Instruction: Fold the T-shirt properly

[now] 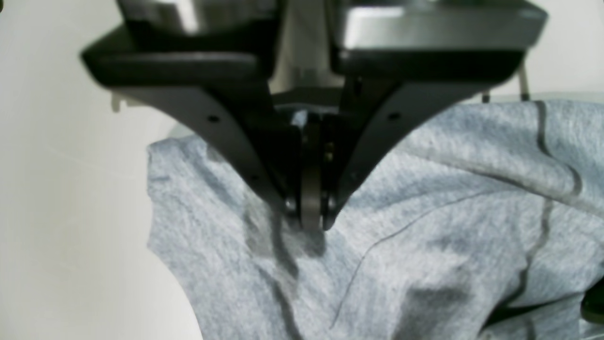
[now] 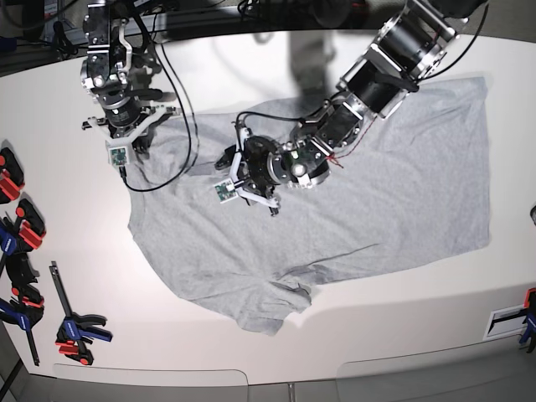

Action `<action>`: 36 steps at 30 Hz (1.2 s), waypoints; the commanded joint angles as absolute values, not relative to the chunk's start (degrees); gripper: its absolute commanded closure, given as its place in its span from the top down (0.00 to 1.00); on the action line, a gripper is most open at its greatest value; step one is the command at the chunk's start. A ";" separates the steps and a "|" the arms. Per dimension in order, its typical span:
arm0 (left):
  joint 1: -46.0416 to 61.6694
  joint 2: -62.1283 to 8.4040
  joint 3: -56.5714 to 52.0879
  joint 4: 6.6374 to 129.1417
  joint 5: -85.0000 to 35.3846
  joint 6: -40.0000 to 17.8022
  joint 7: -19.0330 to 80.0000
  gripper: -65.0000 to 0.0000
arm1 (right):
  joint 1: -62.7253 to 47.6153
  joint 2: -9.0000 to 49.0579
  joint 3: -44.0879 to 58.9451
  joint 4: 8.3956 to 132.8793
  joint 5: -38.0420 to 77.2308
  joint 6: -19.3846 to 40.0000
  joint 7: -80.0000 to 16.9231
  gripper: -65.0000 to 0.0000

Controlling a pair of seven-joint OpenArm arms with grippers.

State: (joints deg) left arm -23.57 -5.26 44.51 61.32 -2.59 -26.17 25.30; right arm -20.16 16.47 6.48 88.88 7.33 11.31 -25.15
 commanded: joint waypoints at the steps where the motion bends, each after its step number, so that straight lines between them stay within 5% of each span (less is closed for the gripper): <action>1: -24.80 -4.80 44.31 61.82 -2.17 -26.13 25.45 0.26 | -20.82 16.67 6.39 88.40 6.17 11.16 -29.87 0.00; 4: -25.08 -4.80 44.29 61.91 -2.07 -26.13 25.45 0.17 | -20.84 16.67 6.39 88.40 6.17 11.16 -29.98 0.00; 8: -25.26 -4.80 44.29 61.91 -1.96 -25.96 27.11 0.17 | -20.84 16.67 6.39 88.40 6.17 11.16 -30.04 0.00; 16: -25.89 -4.82 44.29 61.91 -1.52 -25.93 30.55 0.36 | -20.82 16.67 6.39 88.40 6.17 11.16 -30.02 0.00; 36: -25.50 -6.90 44.29 69.32 -7.57 -23.62 31.70 0.35 | -20.84 16.67 6.39 88.40 6.15 11.16 -30.04 0.00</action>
